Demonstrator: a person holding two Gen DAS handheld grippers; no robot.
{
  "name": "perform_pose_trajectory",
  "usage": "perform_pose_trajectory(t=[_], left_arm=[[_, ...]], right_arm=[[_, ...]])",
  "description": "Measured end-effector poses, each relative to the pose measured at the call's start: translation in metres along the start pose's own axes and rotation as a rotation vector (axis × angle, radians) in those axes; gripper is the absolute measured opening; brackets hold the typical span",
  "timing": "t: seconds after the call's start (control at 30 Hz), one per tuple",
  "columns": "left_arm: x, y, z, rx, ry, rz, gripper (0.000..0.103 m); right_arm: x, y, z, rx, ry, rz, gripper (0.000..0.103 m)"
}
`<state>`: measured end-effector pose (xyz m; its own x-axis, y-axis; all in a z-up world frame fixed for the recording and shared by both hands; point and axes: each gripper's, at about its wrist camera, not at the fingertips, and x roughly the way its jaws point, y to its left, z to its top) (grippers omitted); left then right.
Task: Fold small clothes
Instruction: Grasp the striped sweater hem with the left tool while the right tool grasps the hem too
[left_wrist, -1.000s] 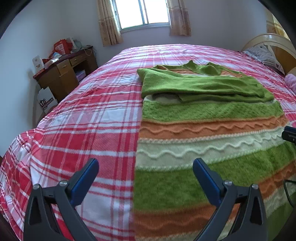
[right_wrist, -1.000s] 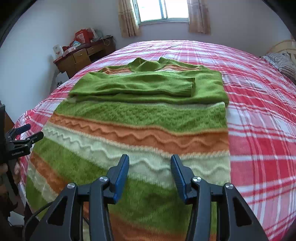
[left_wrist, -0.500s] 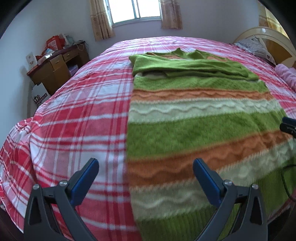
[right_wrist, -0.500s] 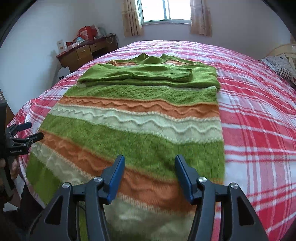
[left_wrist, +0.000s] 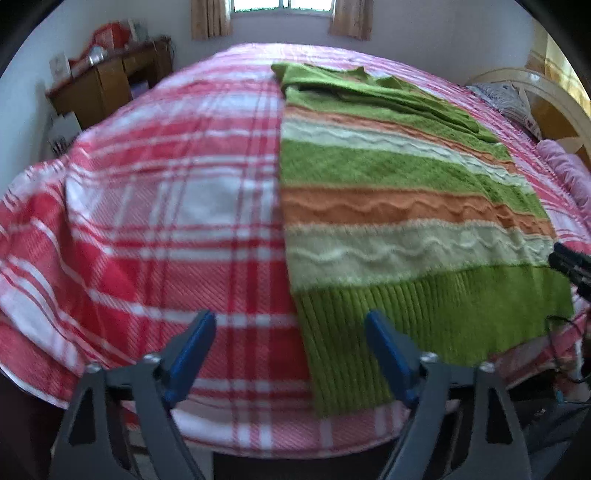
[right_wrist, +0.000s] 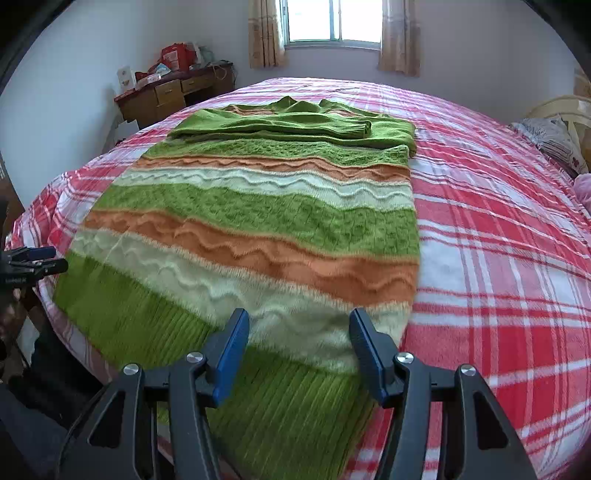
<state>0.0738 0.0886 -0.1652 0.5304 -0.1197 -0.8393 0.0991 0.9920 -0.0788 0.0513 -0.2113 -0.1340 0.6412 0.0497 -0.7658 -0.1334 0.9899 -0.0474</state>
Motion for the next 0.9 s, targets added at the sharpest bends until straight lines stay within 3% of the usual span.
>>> perform_pose_trajectory(t=[0.07,0.17,0.3,0.37,0.47,0.53,0.67,0.77,0.83,0.9], left_arm=[[0.001,-0.003,-0.002,-0.011,0.019,-0.040,0.069],[0.005,-0.006,-0.006,-0.043,0.051,-0.102,0.068],[0.006,-0.011,-0.010,-0.046,0.046,-0.107,0.066],[0.004,-0.014,-0.010,-0.039,0.050,-0.112,0.040],[0.002,-0.015,-0.010,-0.046,0.071,-0.142,0.026],[0.002,-0.017,-0.012,-0.048,0.083,-0.130,0.026],[0.004,-0.017,-0.010,-0.073,0.092,-0.135,0.041],[0.004,-0.017,-0.011,-0.075,0.094,-0.142,0.046],[0.003,-0.015,-0.013,-0.076,0.092,-0.149,0.047],[0.002,-0.016,-0.013,-0.059,0.087,-0.147,0.038]], right_arm=[[-0.004,0.002,-0.006,-0.007,0.000,0.000,0.058],[-0.010,0.004,-0.013,-0.018,0.003,-0.001,0.058],[-0.017,0.008,-0.023,-0.039,-0.003,-0.013,0.058],[-0.020,0.006,-0.027,-0.030,0.001,-0.017,0.058],[-0.026,-0.001,-0.034,0.001,0.006,-0.014,0.058],[-0.029,-0.004,-0.039,0.010,0.005,-0.012,0.058],[-0.033,-0.006,-0.046,0.014,0.023,-0.028,0.058],[-0.037,-0.010,-0.050,0.029,0.024,-0.026,0.058],[-0.038,-0.013,-0.050,0.049,0.028,-0.010,0.058],[-0.039,-0.017,-0.050,0.077,0.030,0.015,0.058]])
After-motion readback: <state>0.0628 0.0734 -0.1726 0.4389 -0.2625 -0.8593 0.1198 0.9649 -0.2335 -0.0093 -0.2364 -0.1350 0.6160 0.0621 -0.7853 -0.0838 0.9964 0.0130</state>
